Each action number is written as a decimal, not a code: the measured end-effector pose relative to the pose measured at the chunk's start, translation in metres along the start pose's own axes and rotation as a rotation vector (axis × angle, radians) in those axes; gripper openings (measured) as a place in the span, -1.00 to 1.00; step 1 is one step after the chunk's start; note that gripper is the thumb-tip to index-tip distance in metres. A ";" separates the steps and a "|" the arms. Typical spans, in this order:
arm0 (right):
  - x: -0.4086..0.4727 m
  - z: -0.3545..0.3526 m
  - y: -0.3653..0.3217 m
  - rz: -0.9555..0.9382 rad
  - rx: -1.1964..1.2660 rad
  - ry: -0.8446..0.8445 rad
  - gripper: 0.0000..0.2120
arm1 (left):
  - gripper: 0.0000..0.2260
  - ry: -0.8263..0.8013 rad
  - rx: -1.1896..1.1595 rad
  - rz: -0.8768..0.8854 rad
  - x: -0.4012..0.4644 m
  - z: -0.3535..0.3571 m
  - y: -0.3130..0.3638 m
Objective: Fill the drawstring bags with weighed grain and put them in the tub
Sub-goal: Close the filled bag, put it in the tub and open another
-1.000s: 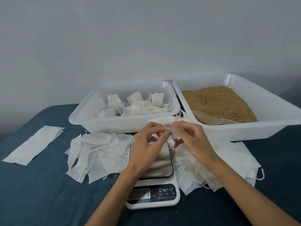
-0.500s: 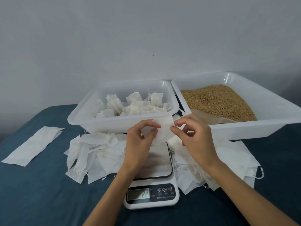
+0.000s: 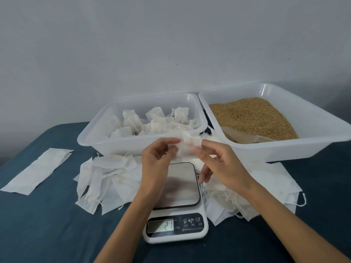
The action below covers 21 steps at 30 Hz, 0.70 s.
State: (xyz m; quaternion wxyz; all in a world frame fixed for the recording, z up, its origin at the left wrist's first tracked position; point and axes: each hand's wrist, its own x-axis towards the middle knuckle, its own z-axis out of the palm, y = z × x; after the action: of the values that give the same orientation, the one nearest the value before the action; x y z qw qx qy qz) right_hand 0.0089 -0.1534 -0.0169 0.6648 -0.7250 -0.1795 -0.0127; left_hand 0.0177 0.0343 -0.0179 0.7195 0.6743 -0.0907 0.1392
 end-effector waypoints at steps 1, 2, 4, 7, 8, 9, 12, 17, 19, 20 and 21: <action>-0.002 0.000 -0.002 0.042 0.014 -0.031 -0.46 | -0.72 0.021 0.004 0.003 0.001 -0.002 0.000; -0.003 0.000 -0.004 0.077 0.040 -0.062 -0.44 | -0.72 0.045 0.004 0.003 0.003 -0.004 0.000; -0.005 -0.002 -0.010 0.119 0.106 -0.132 -0.45 | -0.73 0.081 -0.001 -0.001 0.006 -0.008 0.000; -0.006 -0.005 -0.017 0.124 0.137 -0.228 -0.41 | -0.75 0.099 -0.013 -0.006 0.008 -0.011 0.000; -0.005 -0.005 -0.019 0.126 0.138 -0.250 -0.41 | -0.74 0.100 -0.012 -0.006 0.008 -0.011 0.000; -0.005 -0.005 -0.020 0.129 0.143 -0.263 -0.40 | -0.73 0.101 -0.013 -0.004 0.009 -0.012 0.000; -0.005 -0.006 -0.020 0.082 0.089 -0.218 -0.37 | -0.70 0.113 -0.023 -0.018 0.010 -0.013 0.000; -0.008 -0.003 -0.022 0.007 -0.059 -0.058 -0.44 | -0.66 0.106 -0.109 -0.117 0.013 -0.018 0.002; -0.010 0.000 -0.023 0.017 -0.051 -0.090 -0.42 | -0.68 0.086 -0.100 -0.139 0.012 -0.017 0.002; -0.011 0.000 -0.024 0.028 -0.042 -0.107 -0.42 | -0.69 0.083 -0.087 -0.143 0.012 -0.016 0.003; -0.011 0.000 -0.025 0.041 -0.038 -0.127 -0.42 | -0.70 0.085 -0.072 -0.145 0.012 -0.016 0.003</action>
State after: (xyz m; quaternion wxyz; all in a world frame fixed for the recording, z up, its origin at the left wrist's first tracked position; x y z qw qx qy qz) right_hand -0.0086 -0.1553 0.0043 0.6384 -0.7404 -0.2060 0.0435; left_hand 0.0274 0.0515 -0.0125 0.7545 0.6465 -0.0161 0.1118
